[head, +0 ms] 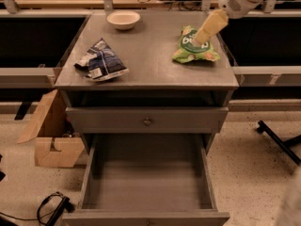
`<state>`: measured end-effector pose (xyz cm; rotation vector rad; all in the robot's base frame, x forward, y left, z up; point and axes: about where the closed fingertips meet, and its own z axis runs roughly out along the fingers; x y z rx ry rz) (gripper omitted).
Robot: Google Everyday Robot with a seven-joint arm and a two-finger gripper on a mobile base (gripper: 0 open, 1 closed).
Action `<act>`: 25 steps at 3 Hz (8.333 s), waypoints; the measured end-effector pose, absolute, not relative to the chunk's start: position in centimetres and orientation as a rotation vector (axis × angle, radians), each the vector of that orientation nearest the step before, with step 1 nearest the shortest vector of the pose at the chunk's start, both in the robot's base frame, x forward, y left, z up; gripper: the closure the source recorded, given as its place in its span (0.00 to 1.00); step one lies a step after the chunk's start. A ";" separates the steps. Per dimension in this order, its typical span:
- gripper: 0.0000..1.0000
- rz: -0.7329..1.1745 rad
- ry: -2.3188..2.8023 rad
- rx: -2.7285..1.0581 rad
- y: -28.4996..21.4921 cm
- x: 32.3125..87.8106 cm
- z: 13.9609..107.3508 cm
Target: Place green rice chip bag into middle drawer
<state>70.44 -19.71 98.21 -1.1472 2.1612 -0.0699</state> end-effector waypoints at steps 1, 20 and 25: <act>0.00 -0.050 2.226 -1.015 -18.7 74.3 98.0; 1.00 0.188 2.015 -1.143 -22.9 53.7 93.4; 1.00 0.282 2.159 -1.615 -11.5 45.8 58.2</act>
Offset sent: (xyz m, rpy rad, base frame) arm 0.0328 0.0087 -0.0012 0.0415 0.0174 -0.0858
